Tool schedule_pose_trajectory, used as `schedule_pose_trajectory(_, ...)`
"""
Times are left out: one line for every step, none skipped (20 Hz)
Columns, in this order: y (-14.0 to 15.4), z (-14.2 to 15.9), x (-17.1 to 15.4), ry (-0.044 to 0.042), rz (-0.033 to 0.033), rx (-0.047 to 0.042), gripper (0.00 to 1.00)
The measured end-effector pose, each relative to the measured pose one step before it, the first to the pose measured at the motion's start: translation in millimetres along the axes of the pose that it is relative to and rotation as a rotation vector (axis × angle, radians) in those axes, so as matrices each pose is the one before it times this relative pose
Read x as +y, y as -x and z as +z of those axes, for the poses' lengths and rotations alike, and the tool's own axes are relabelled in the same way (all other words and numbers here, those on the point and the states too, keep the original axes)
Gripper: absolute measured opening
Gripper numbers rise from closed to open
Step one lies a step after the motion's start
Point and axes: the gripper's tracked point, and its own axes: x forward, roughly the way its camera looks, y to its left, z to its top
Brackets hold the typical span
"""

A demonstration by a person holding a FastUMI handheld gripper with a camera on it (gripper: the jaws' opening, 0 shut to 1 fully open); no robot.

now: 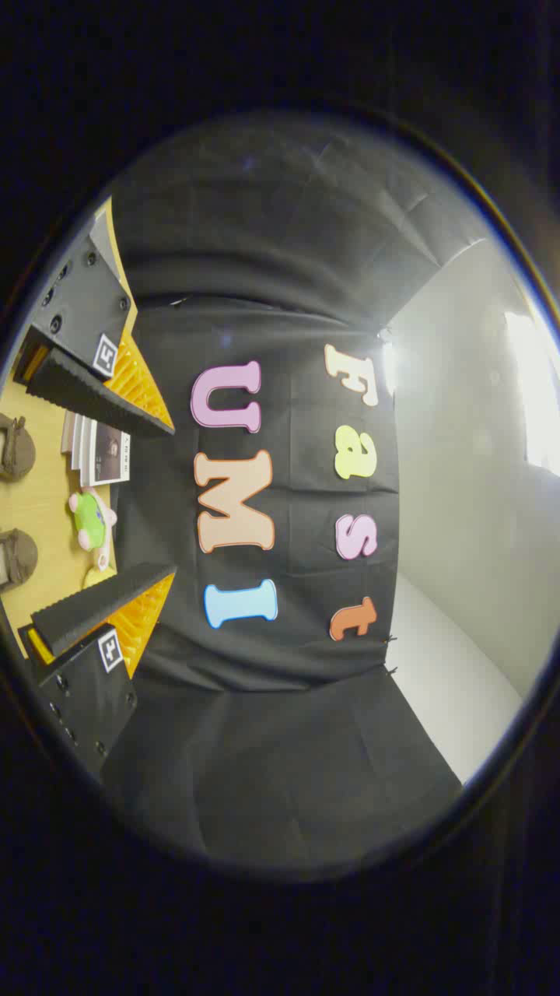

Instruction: Open the storage box then place both shoes into the box .Put the left shoe in first, then the right shoe, with the right side of both shoes facing outward in a uniform manner.

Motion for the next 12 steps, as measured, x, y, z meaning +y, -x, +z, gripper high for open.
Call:
schedule_pose_trajectory(0.03, 1.91, -0.28, 0.00677, 0.00002, -0.00465, 1.0)
schedule_pose_trajectory(-1.12, 2.05, -1.2, 0.00766, -0.0024, -0.00726, 1.0)
schedule_pose_trajectory(0.47, 2.04, -0.31, 0.00425, -0.00401, -0.00731, 1.0)
schedule_pose_trajectory(-0.04, 0.29, 1.9, -0.00268, -0.00103, -0.00495, 1.0)
schedule_pose_trajectory(0.01, 0.58, 3.61, -0.00624, 0.0087, -0.00059, 1.0)
schedule_pose_trajectory(-0.96, -0.52, 3.5, -0.00318, 0.00704, -0.00348, 1.0)
schedule_pose_trajectory(-1.37, 0.11, 0.27, 0.00014, 0.00005, 0.00153, 1.0)
schedule_pose_trajectory(-0.17, -1.5, 1.6, -0.00237, 0.00809, 0.0026, 1.0)
schedule_pose_trajectory(-0.31, 0.74, 5.38, -0.00054, 0.01656, 0.0004, 1.0)
schedule_pose_trajectory(-0.39, 1.8, 3.6, 0.00793, 0.01051, 0.00041, 1.0)
schedule_pose_trajectory(-0.83, 2.34, 0.01, 0.01066, 0.00013, -0.00525, 1.0)
schedule_pose_trajectory(-2.04, 3.29, 0.27, 0.00454, 0.00326, -0.00822, 1.0)
